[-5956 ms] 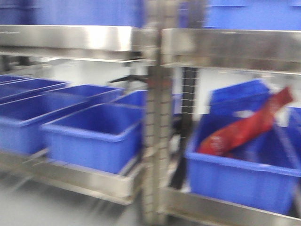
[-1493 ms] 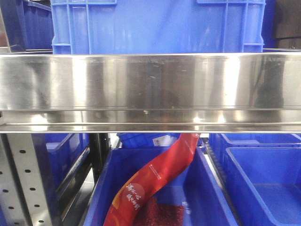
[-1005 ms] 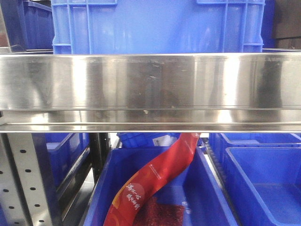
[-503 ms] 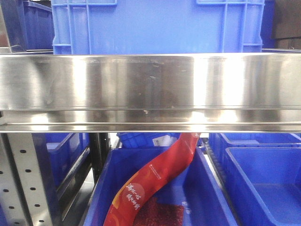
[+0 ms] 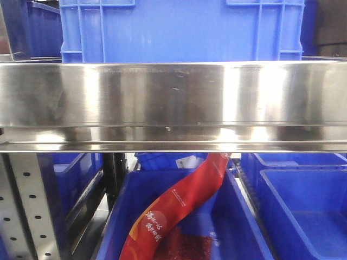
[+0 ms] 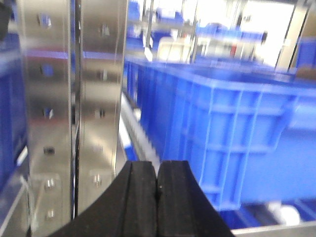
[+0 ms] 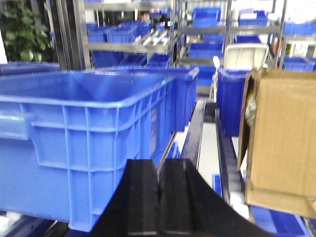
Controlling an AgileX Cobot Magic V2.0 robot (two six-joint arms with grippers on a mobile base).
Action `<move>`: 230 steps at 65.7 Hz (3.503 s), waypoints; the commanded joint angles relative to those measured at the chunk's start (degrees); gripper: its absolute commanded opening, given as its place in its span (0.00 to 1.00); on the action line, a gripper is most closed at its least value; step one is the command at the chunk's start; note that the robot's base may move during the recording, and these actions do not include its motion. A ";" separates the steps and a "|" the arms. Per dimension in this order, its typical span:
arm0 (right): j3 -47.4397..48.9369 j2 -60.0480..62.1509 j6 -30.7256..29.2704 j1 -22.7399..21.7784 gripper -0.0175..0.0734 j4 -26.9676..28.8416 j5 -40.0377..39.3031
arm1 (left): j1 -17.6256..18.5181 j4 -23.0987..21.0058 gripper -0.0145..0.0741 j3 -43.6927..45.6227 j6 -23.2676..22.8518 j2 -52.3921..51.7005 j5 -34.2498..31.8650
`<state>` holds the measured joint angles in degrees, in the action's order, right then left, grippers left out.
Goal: Grab block from conveyor and place in blue bin
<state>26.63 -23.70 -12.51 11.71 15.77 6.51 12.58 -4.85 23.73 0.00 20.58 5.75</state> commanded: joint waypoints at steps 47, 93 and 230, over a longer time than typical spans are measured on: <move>-13.94 18.77 9.56 -4.68 0.01 -10.60 -0.47 | -0.22 0.19 0.04 0.02 -0.59 -2.29 -1.25; -26.63 23.70 9.80 -7.03 0.01 -10.82 -4.48 | -0.22 0.19 0.04 0.02 -0.59 -2.40 -1.25; -26.63 23.70 9.80 -8.64 0.01 -10.82 -4.36 | -12.28 5.16 0.04 -23.73 -0.59 -20.58 -4.28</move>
<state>0.00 -0.22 -2.74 3.49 5.46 3.45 0.33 0.72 -0.07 0.00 0.27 2.68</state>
